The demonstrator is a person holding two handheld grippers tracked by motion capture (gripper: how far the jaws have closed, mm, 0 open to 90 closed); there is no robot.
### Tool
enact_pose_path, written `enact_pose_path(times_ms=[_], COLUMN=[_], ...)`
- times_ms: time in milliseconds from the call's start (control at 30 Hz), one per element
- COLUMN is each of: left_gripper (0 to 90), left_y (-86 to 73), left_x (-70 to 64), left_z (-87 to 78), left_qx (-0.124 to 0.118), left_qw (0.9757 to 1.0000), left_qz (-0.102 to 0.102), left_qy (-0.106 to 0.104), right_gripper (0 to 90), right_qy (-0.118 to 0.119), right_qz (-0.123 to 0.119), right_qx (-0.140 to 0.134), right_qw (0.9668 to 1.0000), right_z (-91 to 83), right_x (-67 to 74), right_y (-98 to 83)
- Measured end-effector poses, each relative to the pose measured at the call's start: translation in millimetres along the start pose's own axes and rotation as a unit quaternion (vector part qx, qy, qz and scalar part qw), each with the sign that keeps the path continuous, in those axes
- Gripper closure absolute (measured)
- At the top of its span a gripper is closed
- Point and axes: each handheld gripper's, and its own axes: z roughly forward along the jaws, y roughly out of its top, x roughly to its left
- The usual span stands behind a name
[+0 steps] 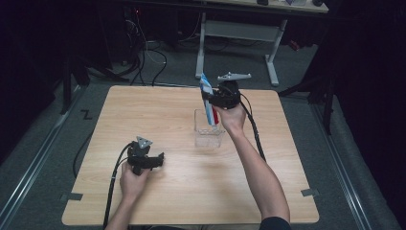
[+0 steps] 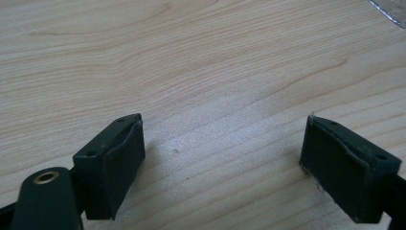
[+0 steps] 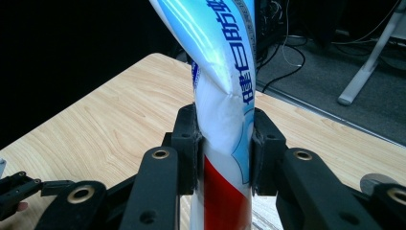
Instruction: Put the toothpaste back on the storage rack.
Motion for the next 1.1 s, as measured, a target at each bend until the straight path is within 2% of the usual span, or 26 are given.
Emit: enact_pose_path(times_ms=[400, 1100], left_gripper=[15.5, 15.5], left_y=[-0.1, -0.1], left_x=[0.1, 0.0], left_z=[-0.2, -0.2], left_qx=[0.000, 0.000], left_qw=[1.0000, 1.0000], left_qz=[0.001, 0.001], left_qy=[0.000, 0.000], right_gripper=[69.3, 69.4], right_qy=[-0.005, -0.001], right_qz=[0.000, 0.013], right_qx=[0.012, 0.033], right_qw=[0.9999, 0.9994], right_z=[5.3, 10.1], right_x=[-1.8, -6.9], right_y=[-5.4, -29.0])
